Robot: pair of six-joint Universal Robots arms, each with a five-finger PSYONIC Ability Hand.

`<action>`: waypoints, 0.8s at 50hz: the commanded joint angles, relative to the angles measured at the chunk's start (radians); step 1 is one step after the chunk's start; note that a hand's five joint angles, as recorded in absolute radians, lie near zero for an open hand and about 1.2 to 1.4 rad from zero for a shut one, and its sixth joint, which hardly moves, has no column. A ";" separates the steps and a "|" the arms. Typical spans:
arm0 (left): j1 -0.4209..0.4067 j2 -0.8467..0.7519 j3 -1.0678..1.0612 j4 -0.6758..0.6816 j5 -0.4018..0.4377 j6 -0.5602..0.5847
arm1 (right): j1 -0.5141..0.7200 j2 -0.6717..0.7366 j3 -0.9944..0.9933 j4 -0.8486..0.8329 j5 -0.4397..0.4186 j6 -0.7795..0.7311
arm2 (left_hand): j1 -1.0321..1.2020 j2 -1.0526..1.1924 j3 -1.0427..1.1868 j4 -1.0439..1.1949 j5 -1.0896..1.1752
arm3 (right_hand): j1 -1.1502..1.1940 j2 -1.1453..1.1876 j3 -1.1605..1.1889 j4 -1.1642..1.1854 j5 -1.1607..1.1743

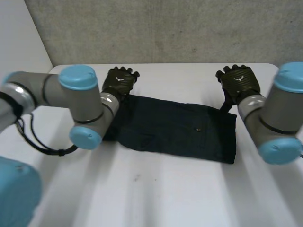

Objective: Fold the shorts.

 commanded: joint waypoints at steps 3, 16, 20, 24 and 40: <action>0.051 0.256 -0.347 0.002 0.010 -0.051 | -0.071 -0.143 0.328 0.068 -0.099 0.124 | -0.018 -0.017 -0.029 -0.022 -0.030 | 0.130 0.115 0.123 0.099 0.096; 0.085 0.344 -0.518 0.004 0.071 -0.155 | -0.090 -0.033 0.436 -0.054 -0.136 0.123 | -0.012 -0.011 -0.023 -0.016 -0.024 | 0.692 0.678 0.686 0.662 0.659; 0.088 0.356 -0.530 0.002 0.073 -0.157 | -0.123 -0.034 0.431 -0.096 -0.083 0.106 | -0.012 -0.011 -0.023 -0.016 -0.024 | 1.189 1.174 1.183 1.158 1.155; 0.090 0.385 -0.542 0.002 0.073 -0.157 | -0.180 -0.077 0.434 -0.088 -0.046 0.054 | -0.015 -0.014 -0.026 -0.019 -0.027 | 1.189 1.174 1.183 1.158 1.155; 0.134 0.569 -0.674 0.002 0.103 -0.158 | -0.007 -0.149 0.200 0.074 -0.043 -0.552 | -0.020 -0.020 -0.032 -0.025 -0.032 | 1.189 1.174 1.183 1.158 1.155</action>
